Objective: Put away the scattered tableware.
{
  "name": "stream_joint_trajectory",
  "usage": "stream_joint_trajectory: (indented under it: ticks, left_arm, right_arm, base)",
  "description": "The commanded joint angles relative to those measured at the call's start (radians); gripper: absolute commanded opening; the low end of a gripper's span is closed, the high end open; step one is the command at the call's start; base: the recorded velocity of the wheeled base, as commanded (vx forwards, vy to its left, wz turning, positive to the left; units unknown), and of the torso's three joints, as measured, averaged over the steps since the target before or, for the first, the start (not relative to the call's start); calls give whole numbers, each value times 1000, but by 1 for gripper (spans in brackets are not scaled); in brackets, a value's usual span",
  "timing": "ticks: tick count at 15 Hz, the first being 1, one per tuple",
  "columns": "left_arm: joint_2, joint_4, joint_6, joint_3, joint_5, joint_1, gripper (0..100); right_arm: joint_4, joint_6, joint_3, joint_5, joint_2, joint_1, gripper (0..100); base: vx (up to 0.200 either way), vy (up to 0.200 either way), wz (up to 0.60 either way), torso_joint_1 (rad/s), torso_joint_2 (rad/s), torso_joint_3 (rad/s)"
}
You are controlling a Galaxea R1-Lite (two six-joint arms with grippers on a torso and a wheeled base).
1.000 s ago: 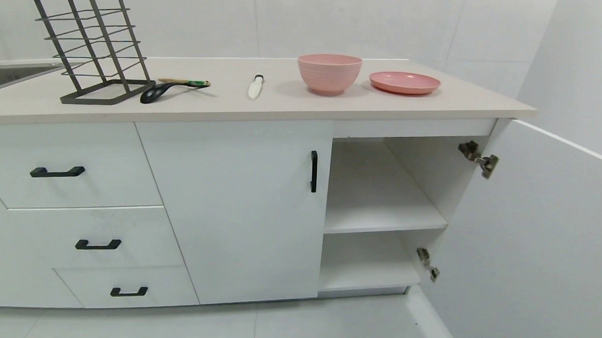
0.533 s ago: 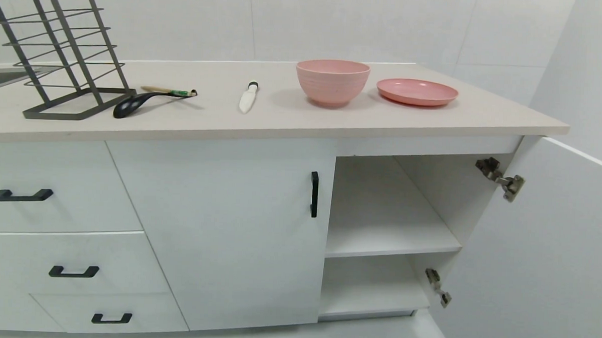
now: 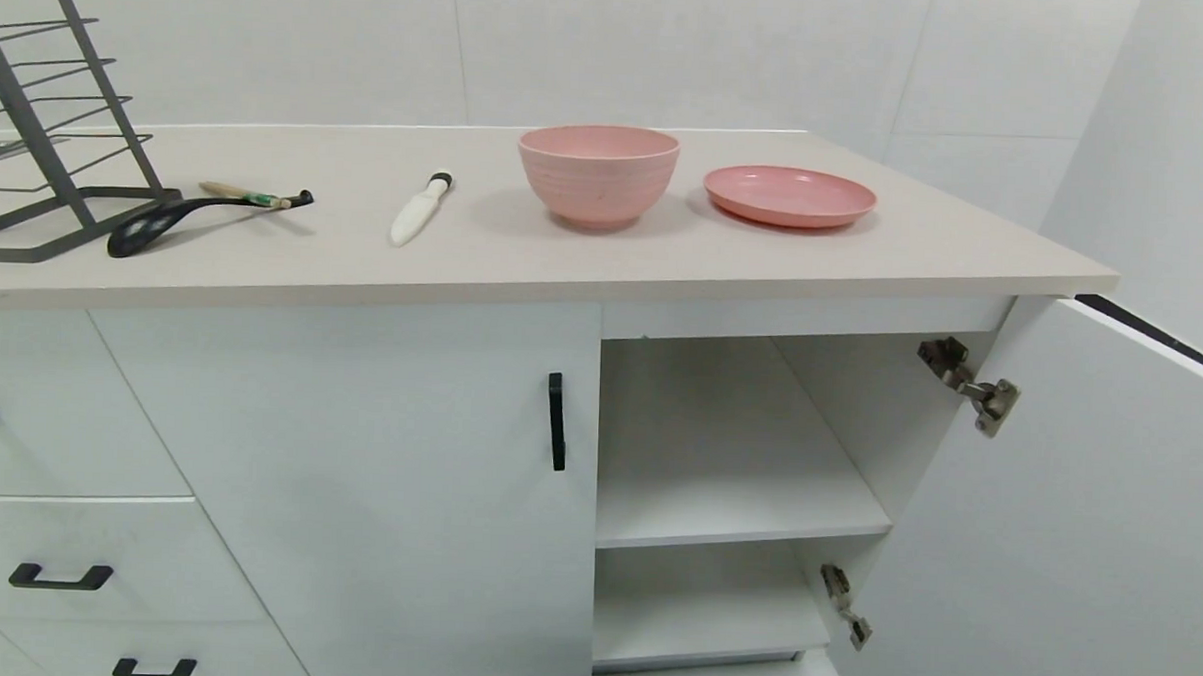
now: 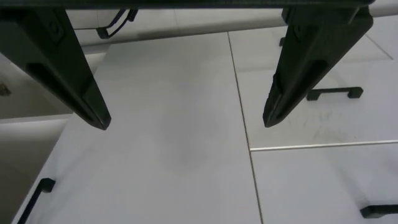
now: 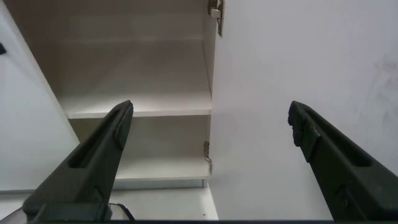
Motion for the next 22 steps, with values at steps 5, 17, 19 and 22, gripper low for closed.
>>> stream_joint_trajectory:
  ticks: [5,17,19,22]
  left_arm:
    - [2,1,0,0,0,1,100]
    - [2,0,0,0,0,1,100]
    - [2,0,0,0,0,1,100]
    - [2,0,0,0,0,1,100]
  right_arm:
    - [3,0,-2,0,2,1,100]
    - [1,0,0,0,2,1,100]
    - [1,0,0,0,2,1,100]
    - [1,0,-2,0,2,1,100]
  base:
    - [120,0,0,1,-1,1]
    - [0,0,0,123,-110,-74]
    - [0,0,0,183,-708,-198]
    - [0,0,0,233,-544,-199]
